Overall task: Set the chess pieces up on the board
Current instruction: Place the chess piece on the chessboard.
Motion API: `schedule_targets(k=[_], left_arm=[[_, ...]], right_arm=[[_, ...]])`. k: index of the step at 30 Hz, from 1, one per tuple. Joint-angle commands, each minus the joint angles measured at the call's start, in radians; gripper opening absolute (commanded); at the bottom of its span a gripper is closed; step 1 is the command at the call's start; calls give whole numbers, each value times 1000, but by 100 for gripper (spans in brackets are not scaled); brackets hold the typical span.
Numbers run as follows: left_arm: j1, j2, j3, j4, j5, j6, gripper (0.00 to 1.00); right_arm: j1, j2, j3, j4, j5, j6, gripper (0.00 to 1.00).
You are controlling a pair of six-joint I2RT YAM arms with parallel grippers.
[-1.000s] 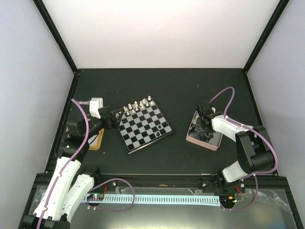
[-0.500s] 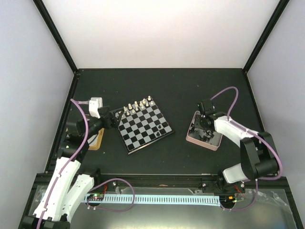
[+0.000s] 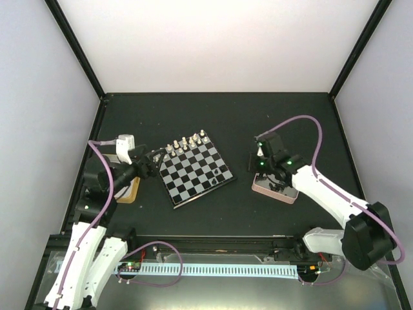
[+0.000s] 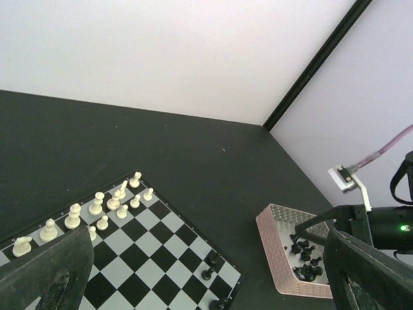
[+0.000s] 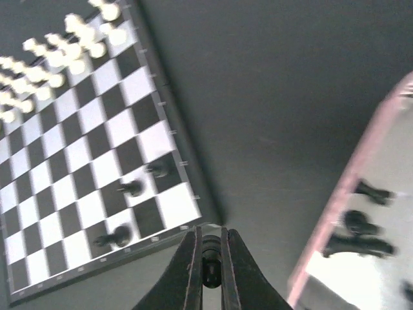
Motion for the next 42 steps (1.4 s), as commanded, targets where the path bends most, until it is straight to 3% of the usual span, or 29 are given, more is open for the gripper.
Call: schedule_targets(k=[1, 7, 15, 27, 38, 42], left_arm=[[-7, -22, 40, -15, 13, 9, 99], [-7, -10, 63, -34, -56, 54, 99], [-8, -24, 33, -47, -162, 87, 99], [-6, -67, 1, -43, -319, 104, 99], [-6, -75, 2, -52, -300, 103, 99], [-6, -75, 2, -51, -294, 102, 99]], right_arm=[[150, 74, 110, -12, 83, 41, 3], [320, 313, 305, -103, 260, 36, 4], [404, 536, 476, -208, 325, -11, 5], [432, 697, 585, -209, 230, -73, 7], [433, 759, 621, -233, 232, -66, 10], [432, 765, 628, -237, 232, -64, 16]])
